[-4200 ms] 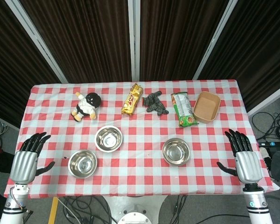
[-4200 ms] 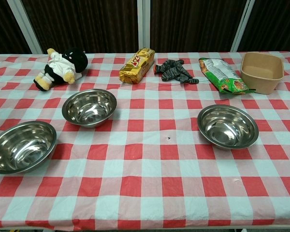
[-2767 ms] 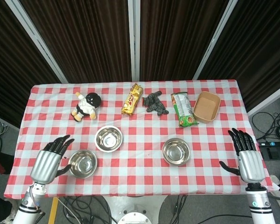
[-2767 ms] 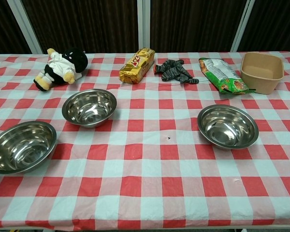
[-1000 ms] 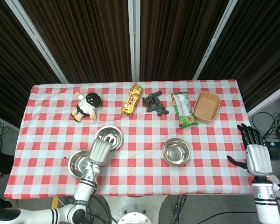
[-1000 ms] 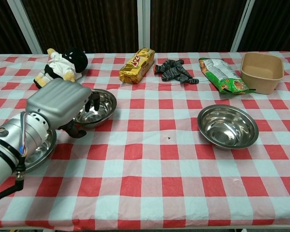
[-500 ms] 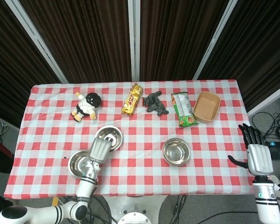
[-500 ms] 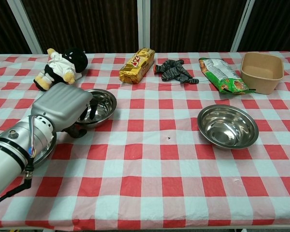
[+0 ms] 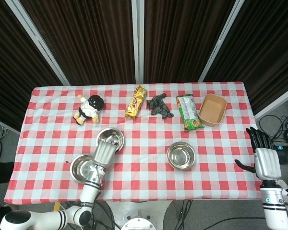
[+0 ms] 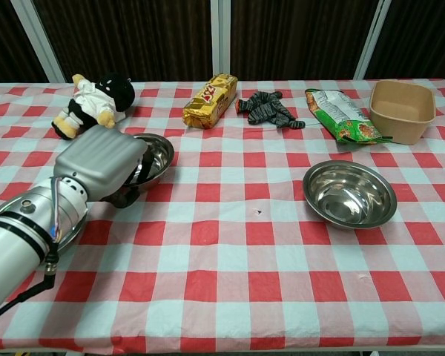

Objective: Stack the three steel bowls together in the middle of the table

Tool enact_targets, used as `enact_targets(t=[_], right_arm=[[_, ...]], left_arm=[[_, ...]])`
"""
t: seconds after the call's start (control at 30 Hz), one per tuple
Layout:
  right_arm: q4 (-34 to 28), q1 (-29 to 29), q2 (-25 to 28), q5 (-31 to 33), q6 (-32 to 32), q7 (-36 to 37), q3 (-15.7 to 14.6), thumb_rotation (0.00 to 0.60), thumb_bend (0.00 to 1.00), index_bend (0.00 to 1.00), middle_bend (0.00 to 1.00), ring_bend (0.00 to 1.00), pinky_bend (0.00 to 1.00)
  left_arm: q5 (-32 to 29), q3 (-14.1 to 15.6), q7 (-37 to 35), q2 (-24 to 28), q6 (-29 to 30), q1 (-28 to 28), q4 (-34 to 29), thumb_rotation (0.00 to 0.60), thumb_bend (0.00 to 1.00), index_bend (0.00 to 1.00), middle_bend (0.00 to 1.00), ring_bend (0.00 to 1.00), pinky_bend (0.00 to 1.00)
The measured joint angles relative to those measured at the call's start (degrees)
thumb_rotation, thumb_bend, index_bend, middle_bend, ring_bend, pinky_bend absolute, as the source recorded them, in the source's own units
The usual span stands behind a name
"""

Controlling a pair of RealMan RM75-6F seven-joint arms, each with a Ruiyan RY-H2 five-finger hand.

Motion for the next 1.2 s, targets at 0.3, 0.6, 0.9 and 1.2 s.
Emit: enact_targets(t=[0.3, 0.6, 0.9, 1.2], right_arm=[[-0.22, 0.12, 0.02, -0.15, 0.12, 0.07, 0.14, 0.6, 0.05, 0.03, 0.05, 0.0, 0.03], [-0.44, 0.06, 0.15, -0.13, 0.3, 0.22, 0.2, 0.6, 0.05, 0.03, 0.05, 0.0, 0.03], [-0.37, -0.04, 0.26, -0.29, 0.57, 0.82, 0.25, 0.6, 0.05, 0.03, 0.05, 0.0, 0.03], [0.27, -0.16, 0.1, -0.29, 0.62, 1.5, 0.19, 0.6, 0.05, 0.03, 0.05, 0.0, 0.03]], left_arm=[[2.41, 1.72, 0.47, 0.92, 1.41, 0.04, -2.69, 0.6, 0.37, 0.66, 0.75, 0.9, 0.93], [4.77, 3.69, 4.49, 1.08, 0.25, -1.55, -7.13, 0.6, 0.37, 0.66, 0.75, 0.9, 0.93], [4.9, 4.1, 7.1, -0.95, -2.47, -3.51, -7.08, 0.6, 0.37, 0.66, 0.75, 0.9, 0.93], [5.71, 5.53, 6.53, -0.7, -2.79, -3.41, -6.55, 0.6, 0.34, 0.59, 0.67, 0.89, 0.92]])
